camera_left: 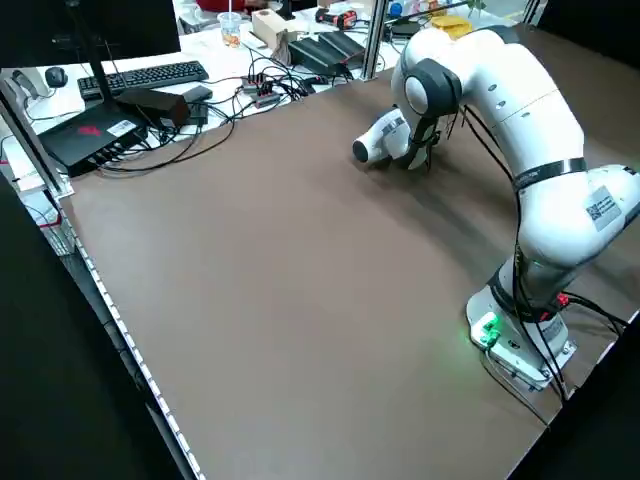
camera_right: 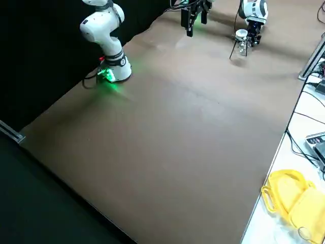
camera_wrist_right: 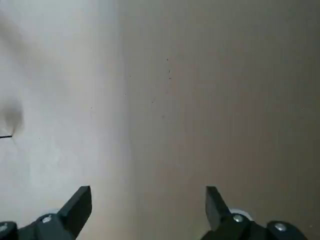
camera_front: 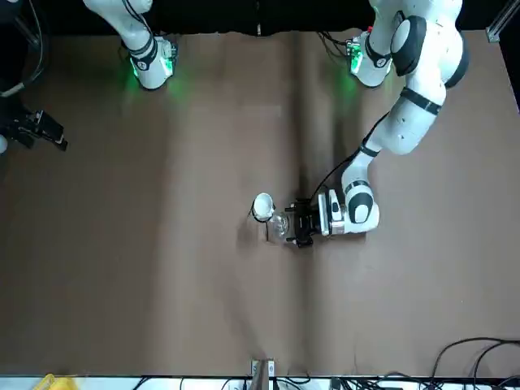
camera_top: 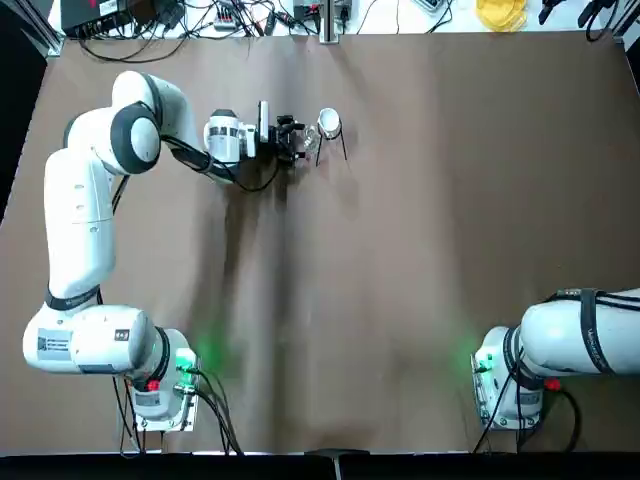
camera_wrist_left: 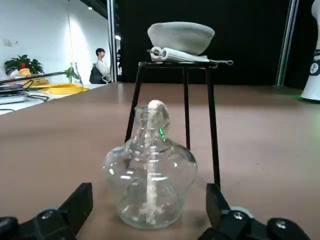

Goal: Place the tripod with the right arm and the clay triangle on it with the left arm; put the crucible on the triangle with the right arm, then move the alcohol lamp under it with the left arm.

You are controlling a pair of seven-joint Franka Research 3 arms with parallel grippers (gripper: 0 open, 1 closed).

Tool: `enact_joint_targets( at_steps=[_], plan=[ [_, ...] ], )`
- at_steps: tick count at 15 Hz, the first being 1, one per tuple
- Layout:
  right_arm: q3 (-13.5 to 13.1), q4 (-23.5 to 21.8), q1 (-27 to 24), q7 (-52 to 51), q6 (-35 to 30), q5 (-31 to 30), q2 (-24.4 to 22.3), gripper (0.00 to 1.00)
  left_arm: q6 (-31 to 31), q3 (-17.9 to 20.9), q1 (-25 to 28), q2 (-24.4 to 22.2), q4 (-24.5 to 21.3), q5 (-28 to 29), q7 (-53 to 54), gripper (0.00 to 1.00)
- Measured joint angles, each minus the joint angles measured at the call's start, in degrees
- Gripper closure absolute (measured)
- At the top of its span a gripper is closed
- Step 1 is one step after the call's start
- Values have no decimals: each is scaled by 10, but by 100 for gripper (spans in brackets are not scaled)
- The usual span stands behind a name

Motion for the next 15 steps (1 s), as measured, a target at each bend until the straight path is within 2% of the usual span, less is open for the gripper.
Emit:
enact_joint_targets(
  at_steps=[4,10,11,15],
  plan=[
    [0,0,0,0,0,0,0,0,0,0,25,-17,-16,2,4,0],
    [0,0,0,0,0,0,0,0,0,-1,28,-26,-14,2,4,1],
    [0,0,0,0,0,0,0,0,0,-1,27,-27,-13,2,3,6],
    [0,0,0,0,0,0,0,0,0,-2,24,-28,-8,2,3,45]
  ],
)
